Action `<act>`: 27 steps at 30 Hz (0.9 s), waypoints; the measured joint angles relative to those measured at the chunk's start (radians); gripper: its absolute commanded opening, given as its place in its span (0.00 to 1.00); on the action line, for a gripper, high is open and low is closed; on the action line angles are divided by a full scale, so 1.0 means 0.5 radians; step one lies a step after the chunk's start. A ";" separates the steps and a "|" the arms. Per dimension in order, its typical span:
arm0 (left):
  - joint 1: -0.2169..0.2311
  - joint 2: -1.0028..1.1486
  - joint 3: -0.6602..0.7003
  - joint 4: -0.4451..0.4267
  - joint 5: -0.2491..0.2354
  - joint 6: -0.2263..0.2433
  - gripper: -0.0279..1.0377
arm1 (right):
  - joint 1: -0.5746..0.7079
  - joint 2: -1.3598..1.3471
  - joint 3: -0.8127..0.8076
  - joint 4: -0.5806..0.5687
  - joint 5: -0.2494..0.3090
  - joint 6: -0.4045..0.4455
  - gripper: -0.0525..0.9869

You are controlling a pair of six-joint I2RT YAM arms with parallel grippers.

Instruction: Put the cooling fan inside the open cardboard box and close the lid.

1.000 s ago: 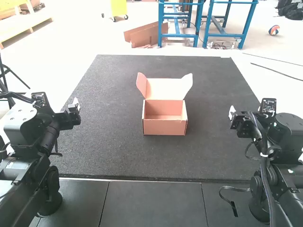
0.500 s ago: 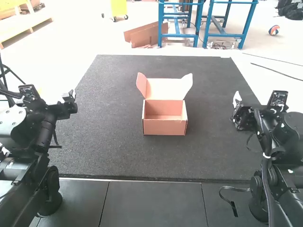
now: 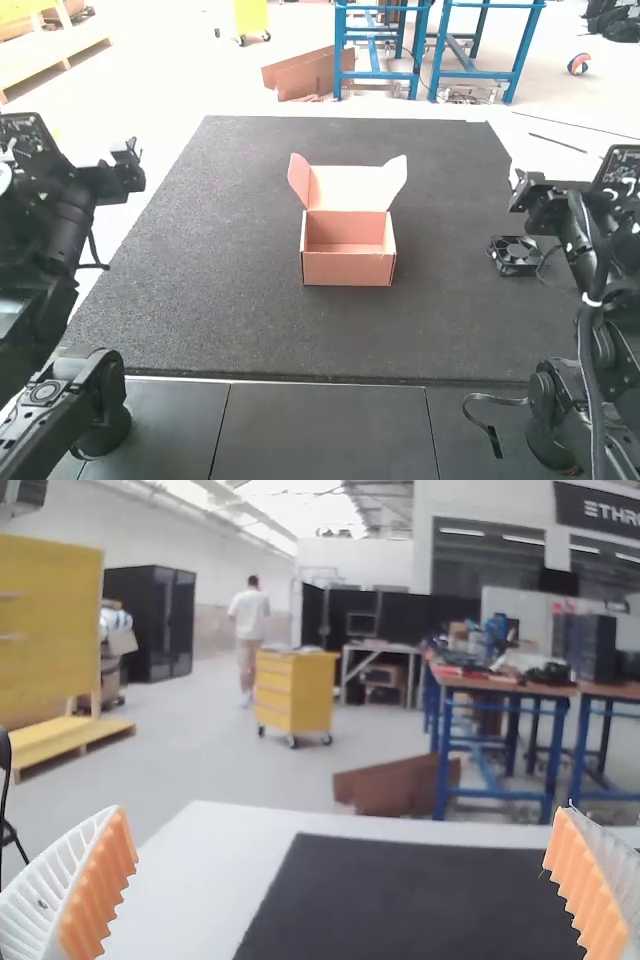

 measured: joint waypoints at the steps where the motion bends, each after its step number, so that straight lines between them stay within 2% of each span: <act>1: 0.000 0.056 0.054 -0.030 -0.006 0.001 0.93 | 0.001 0.055 0.053 -0.024 0.000 -0.001 0.93; 7: 0.000 0.279 0.302 -0.258 -0.041 0.002 0.93 | 0.000 0.417 0.334 -0.158 0.002 -0.001 0.93; 13: 0.000 0.456 0.562 -0.552 -0.046 0.002 0.93 | -0.011 0.936 0.651 -0.309 0.059 0.021 0.93; 16: 0.000 0.565 0.657 -0.710 -0.046 0.004 0.93 | -0.011 1.232 0.916 -0.581 0.081 0.098 0.93; 21: 0.000 0.679 0.759 -0.866 -0.051 0.007 0.93 | -0.012 1.732 1.314 -0.929 0.121 0.210 0.93; 27: 0.000 0.729 0.891 -0.998 -0.093 0.010 0.93 | -0.018 2.069 1.539 -1.201 0.165 0.139 0.92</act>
